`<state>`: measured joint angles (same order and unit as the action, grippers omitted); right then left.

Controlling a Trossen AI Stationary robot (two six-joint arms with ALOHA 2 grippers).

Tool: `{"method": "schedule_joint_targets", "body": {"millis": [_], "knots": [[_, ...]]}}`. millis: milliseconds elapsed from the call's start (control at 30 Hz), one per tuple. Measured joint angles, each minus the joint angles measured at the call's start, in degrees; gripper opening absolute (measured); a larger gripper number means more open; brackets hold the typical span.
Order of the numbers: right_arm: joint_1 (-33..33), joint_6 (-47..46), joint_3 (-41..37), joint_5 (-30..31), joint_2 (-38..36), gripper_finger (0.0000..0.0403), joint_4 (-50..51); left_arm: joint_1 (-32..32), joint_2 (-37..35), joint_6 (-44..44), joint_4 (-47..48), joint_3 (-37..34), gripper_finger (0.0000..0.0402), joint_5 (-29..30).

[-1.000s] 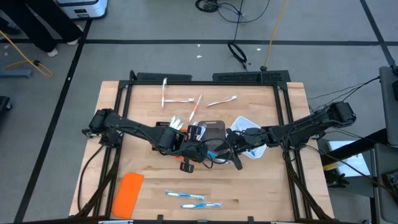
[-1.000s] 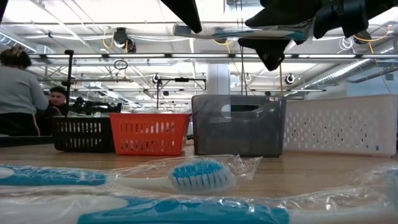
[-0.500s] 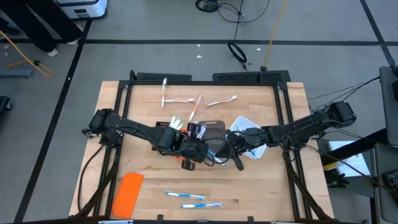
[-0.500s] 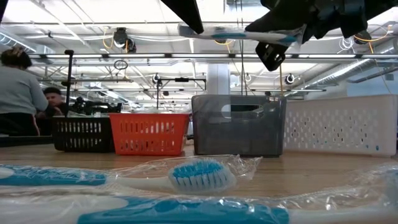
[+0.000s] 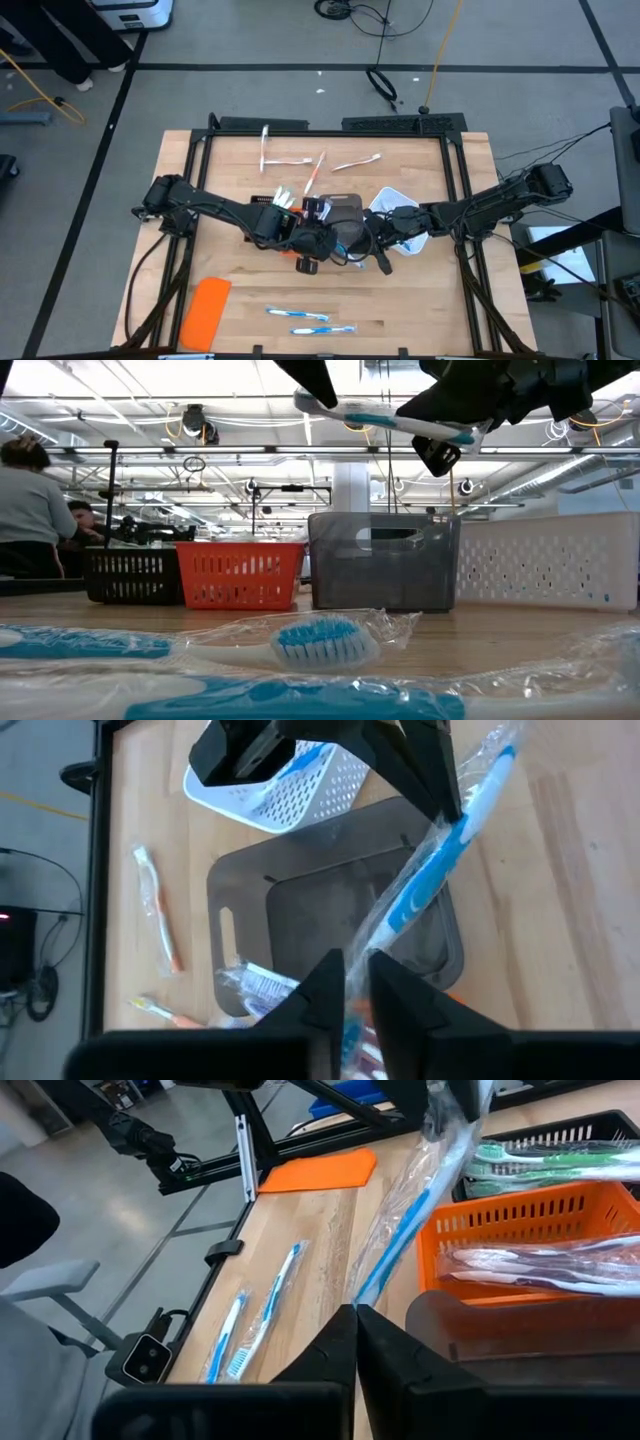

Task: Pick & Place Toothbrushes
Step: Put the blue toothbrush into the white bin

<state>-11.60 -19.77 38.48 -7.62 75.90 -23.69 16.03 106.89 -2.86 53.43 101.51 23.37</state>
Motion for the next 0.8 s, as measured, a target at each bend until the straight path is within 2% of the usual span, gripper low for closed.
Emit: {"method": "schedule_joint_targets", "body": {"millis": [200, 367, 600, 800], "knots": [[0.4, 0.5, 0.0, 0.3, 0.0, 0.0, 0.1, 0.0, 0.0, -1.3, 0.0, 0.0, 0.0102, 3.7], [1.7, 1.0, 0.0, 0.8, -0.8, 0.0, 2.6, 0.2, 0.0, -0.9, 0.1, 0.0, 0.0135, 4.3], [2.6, 1.4, 0.0, 7.2, -5.9, 0.0, 11.7, 1.0, -1.1, 0.5, 0.8, 0.0, 0.0164, 4.6], [2.6, 1.3, 0.0, 13.2, -13.0, 0.0, 21.8, 2.2, -1.8, 3.6, 0.9, 0.0, 0.017, 5.2]]}}
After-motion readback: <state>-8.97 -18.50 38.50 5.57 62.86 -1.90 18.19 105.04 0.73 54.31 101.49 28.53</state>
